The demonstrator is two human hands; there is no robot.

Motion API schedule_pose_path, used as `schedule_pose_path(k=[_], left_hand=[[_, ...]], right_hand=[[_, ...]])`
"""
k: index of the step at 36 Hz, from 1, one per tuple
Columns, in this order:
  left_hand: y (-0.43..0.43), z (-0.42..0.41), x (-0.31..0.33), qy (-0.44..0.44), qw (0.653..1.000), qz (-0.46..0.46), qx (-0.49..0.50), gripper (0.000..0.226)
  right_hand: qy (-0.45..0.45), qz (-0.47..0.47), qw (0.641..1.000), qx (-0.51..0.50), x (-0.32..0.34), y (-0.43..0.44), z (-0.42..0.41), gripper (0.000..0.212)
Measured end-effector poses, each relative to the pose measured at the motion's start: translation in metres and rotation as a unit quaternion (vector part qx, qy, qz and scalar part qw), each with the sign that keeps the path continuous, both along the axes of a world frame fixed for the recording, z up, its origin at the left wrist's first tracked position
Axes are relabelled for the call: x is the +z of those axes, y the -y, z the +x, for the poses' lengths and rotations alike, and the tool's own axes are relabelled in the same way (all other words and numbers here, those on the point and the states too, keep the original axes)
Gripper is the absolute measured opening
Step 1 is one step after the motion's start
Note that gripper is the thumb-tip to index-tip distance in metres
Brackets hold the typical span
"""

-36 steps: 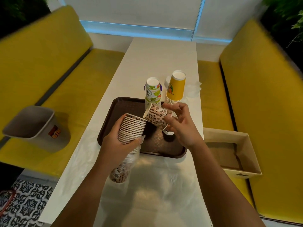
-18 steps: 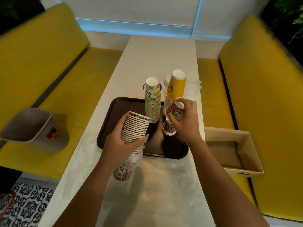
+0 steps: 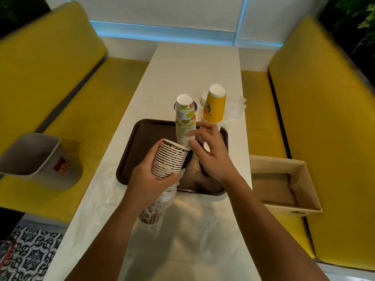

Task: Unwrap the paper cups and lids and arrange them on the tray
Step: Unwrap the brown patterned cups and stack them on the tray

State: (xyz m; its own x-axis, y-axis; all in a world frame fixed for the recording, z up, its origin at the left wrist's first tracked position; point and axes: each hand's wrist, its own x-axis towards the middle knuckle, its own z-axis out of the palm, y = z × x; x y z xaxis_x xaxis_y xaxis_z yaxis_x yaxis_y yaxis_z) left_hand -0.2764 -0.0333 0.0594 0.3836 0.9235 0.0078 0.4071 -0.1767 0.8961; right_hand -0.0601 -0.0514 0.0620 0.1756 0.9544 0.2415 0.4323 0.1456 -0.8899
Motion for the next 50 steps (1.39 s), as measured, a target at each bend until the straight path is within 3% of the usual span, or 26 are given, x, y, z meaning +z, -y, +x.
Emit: schedule_pose_path(k=[2,5,13,16,19,21,25,27,29,31,34,36,40,42,45,47,50], left_hand=[[0.001,0.003,0.001,0.001,1.0,0.001,-0.012,0.094],[0.004,0.005,0.002,-0.002,1.0,0.008,-0.023,0.094],[0.008,0.002,0.005,-0.008,1.0,0.012,-0.025,0.096],[0.007,0.003,0.005,-0.001,1.0,0.006,-0.011,0.096],[0.005,0.002,0.004,0.004,1.0,0.002,0.008,0.096],[0.004,0.002,0.003,0.005,1.0,0.001,0.019,0.096],[0.003,0.004,0.003,0.017,0.999,-0.011,0.033,0.094],[0.001,0.005,0.003,0.018,0.999,-0.017,0.032,0.095],[-0.001,0.006,0.003,0.012,0.999,-0.022,0.032,0.096],[-0.002,0.006,0.002,0.009,0.999,-0.028,0.035,0.098],[-0.004,0.005,0.002,0.007,0.999,-0.034,0.037,0.099],[-0.005,0.005,0.003,0.003,0.999,-0.036,0.036,0.099],[-0.006,0.003,0.002,0.002,0.999,-0.04,0.034,0.102],[-0.006,0.002,0.002,-0.002,0.999,-0.04,0.034,0.104],[-0.004,0.001,0.003,-0.005,0.999,-0.033,0.034,0.097],[-0.003,0.001,0.003,-0.008,0.999,-0.032,0.037,0.091],[0.001,0.003,0.002,-0.012,0.999,-0.026,0.034,0.086]], right_hand=[[-0.006,-0.013,0.998,0.065,0.013,0.002,-0.004,0.011],[-0.014,-0.01,0.996,0.083,0.02,0.001,-0.003,0.014],[-0.063,0.045,0.996,-0.05,0.017,-0.004,0.012,0.02],[-0.099,0.014,0.995,0.004,0.012,-0.001,0.022,0.021],[-0.205,-0.011,0.977,0.059,0.01,0.005,0.028,0.025],[-0.232,-0.035,0.969,0.072,0.011,0.009,0.033,0.038],[-0.099,-0.129,0.979,0.123,0.007,0.01,0.043,0.1],[-0.053,-0.126,0.981,0.134,0.007,0.008,0.043,0.109],[0.0,-0.073,0.994,0.084,0.004,0.004,0.041,0.102],[0.039,-0.031,0.999,-0.015,-0.004,-0.002,0.039,0.081],[0.07,-0.026,0.986,-0.149,-0.021,-0.013,0.035,0.057],[0.094,-0.054,0.978,-0.179,-0.04,-0.018,0.034,0.05],[0.16,-0.186,0.962,-0.123,-0.076,-0.018,0.036,0.05],[0.168,-0.199,0.958,-0.122,-0.081,-0.016,0.036,0.05],[0.19,-0.113,0.959,-0.178,-0.068,-0.013,0.028,0.042],[0.14,-0.032,0.974,-0.175,-0.046,-0.01,0.016,0.028],[0.04,0.005,0.999,-0.034,-0.01,-0.002,-0.002,0.013]])
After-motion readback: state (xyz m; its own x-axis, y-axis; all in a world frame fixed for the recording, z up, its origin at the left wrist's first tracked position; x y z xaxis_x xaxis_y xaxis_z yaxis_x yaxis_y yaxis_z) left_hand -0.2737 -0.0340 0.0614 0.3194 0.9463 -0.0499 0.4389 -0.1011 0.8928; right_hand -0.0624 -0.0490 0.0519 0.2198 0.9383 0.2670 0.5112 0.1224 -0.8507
